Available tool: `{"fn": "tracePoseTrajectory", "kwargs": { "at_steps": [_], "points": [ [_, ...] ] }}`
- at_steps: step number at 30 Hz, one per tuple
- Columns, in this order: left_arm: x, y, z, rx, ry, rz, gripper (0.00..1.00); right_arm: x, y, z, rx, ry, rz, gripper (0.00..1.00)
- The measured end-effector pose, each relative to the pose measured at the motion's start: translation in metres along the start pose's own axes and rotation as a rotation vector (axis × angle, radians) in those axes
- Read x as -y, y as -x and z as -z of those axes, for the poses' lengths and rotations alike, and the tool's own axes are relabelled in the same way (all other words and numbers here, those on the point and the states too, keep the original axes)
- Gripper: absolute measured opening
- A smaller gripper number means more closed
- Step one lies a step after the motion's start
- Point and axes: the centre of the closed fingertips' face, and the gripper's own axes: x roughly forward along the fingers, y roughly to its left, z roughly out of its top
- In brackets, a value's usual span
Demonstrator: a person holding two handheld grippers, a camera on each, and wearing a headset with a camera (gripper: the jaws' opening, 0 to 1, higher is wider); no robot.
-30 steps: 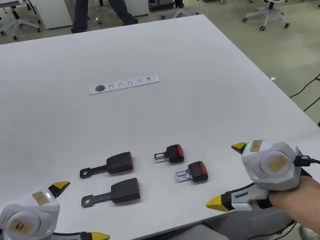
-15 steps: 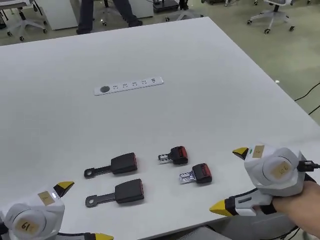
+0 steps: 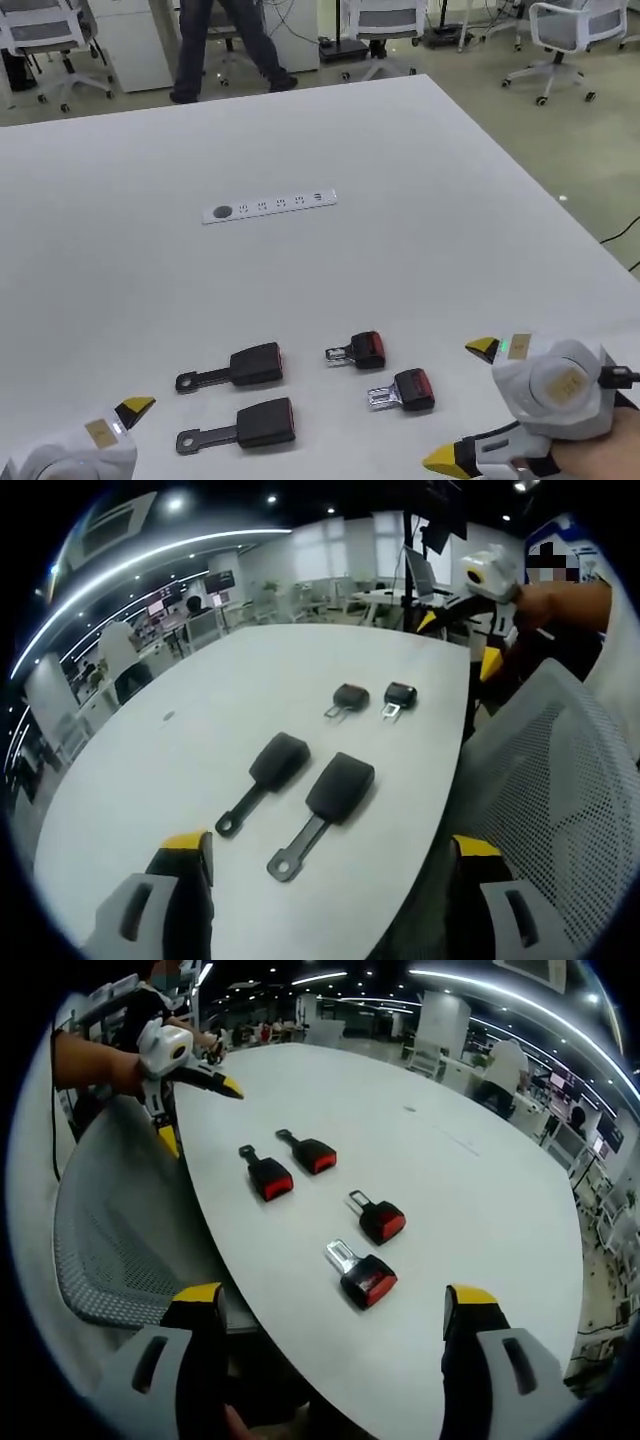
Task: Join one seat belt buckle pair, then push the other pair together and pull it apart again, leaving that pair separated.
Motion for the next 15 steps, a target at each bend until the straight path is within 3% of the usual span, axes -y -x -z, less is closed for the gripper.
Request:
{"fn": "tracePoseTrajectory", "kwargs": {
  "at_steps": [15],
  "points": [
    [-0.0014,-0.0027,-0.0031,-0.014,-0.013,-0.013,0.92,0.0021,-0.0016,0.0097,-0.020,-0.008,-0.005,0.86]
  ]
}}
